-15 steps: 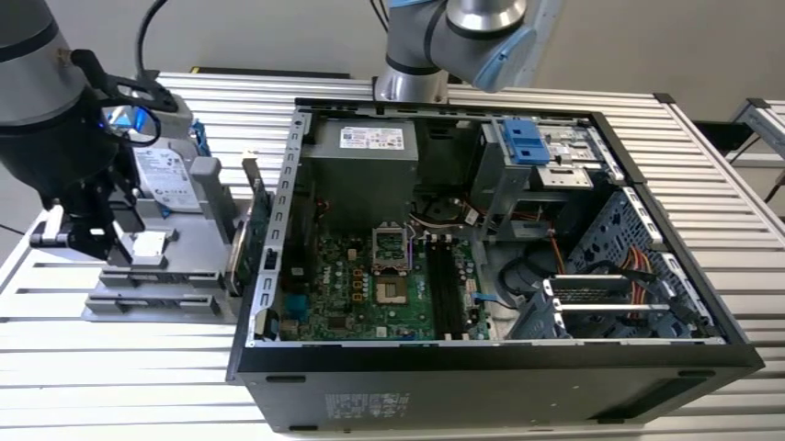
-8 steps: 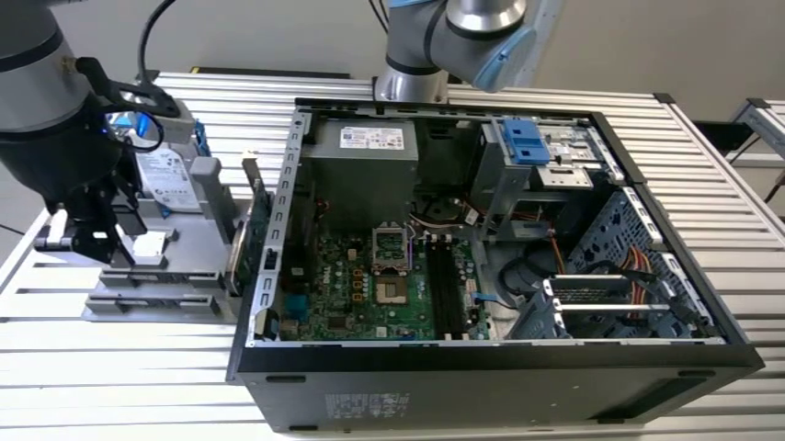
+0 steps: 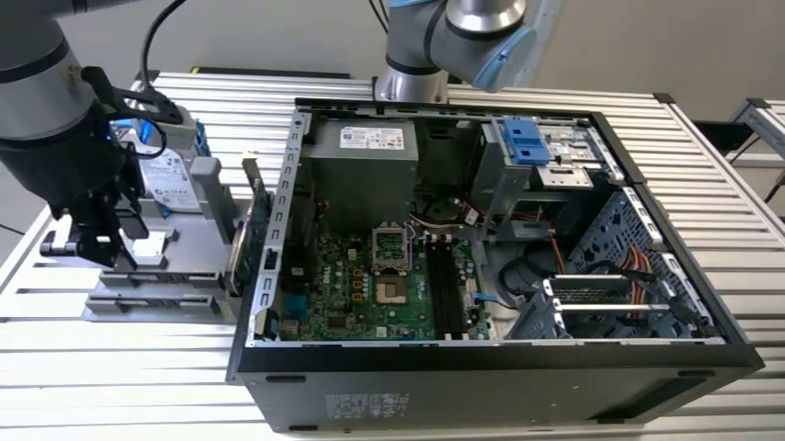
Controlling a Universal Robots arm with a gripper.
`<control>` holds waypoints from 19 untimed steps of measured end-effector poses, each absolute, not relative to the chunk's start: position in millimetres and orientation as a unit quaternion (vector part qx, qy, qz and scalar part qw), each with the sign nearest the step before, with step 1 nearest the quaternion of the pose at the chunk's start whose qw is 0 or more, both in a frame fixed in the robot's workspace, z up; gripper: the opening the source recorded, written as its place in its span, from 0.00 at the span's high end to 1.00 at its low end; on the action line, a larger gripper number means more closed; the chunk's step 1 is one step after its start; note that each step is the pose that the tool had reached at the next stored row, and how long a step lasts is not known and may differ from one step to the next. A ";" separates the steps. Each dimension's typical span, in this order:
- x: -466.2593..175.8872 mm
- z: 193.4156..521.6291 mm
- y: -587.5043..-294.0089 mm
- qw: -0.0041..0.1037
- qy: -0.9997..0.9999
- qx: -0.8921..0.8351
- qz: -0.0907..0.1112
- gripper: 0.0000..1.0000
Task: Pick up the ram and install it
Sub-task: 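Pick up the ram and move it above insertion slot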
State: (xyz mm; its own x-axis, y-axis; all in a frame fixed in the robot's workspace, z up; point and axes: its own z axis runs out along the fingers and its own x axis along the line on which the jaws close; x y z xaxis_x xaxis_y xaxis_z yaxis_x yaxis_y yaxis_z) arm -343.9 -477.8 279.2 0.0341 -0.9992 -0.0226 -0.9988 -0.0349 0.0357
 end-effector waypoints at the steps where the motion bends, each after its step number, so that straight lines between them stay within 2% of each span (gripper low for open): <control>1: -343.9 278.5 -477.8 0.005 -0.695 0.719 -0.021 0.00; 19: -344.1 264.8 -477.5 0.005 -0.698 0.715 -0.021 0.00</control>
